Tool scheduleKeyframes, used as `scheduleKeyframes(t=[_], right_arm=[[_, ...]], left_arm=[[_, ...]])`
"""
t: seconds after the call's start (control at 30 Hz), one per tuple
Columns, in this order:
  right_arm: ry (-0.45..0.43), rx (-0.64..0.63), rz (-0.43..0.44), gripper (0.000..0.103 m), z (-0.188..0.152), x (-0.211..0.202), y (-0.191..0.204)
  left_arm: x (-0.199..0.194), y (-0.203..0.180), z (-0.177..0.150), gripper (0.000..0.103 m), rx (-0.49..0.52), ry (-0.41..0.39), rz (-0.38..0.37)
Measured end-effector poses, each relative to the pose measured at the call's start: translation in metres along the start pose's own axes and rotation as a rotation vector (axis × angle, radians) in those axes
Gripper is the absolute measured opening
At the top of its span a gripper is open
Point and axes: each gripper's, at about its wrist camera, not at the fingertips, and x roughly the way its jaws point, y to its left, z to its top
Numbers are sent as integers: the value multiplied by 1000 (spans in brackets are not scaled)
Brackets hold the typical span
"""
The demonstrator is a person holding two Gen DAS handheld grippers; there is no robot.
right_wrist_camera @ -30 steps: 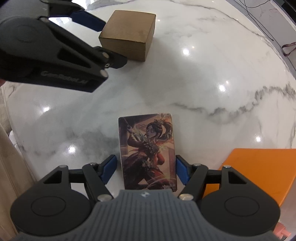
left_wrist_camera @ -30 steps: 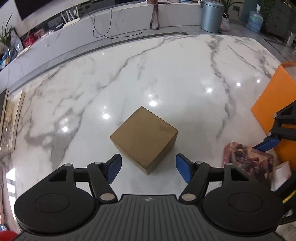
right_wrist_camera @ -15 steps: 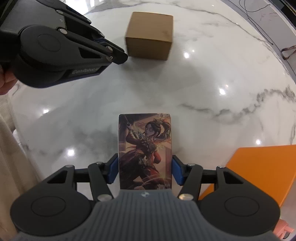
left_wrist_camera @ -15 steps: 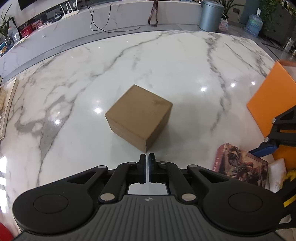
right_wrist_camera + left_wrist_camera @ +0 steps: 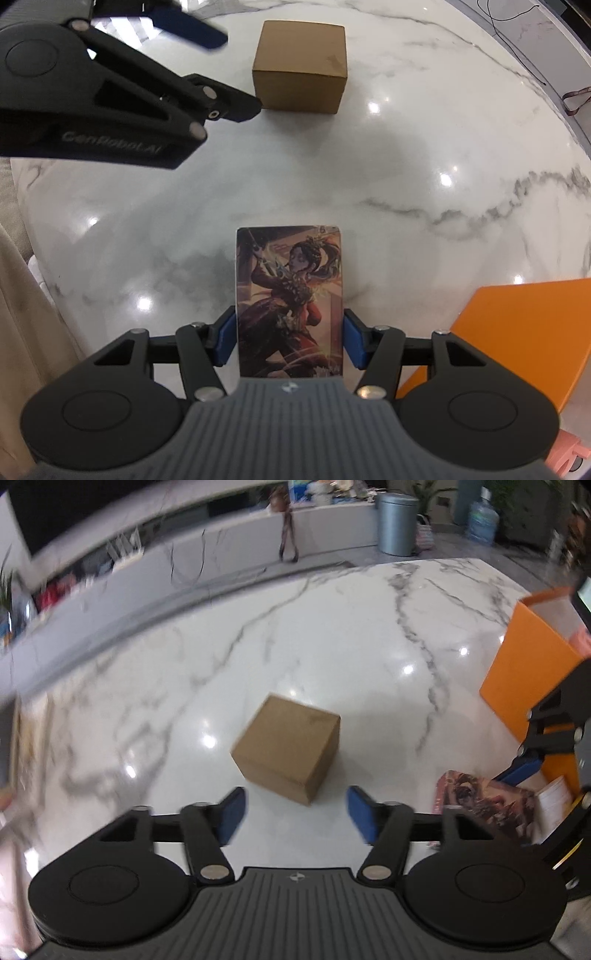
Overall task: Organize rigid objects
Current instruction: 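Close the left tool on the brown cardboard cube while the right tool grasps the picture card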
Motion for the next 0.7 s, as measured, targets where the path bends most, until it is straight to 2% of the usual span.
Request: scheduleKeyframes(t=[0.23, 0.5, 0.7], right_arm=[[10, -12, 7, 58, 9, 4, -3], [-6, -7, 6, 59, 13, 5, -5], [-16, -11, 7, 61, 9, 5, -4]], left_arm=[[18, 8, 21, 91, 92, -31, 5], [48, 11, 35, 91, 96, -6, -45], [60, 16, 32, 73, 26, 43, -72]])
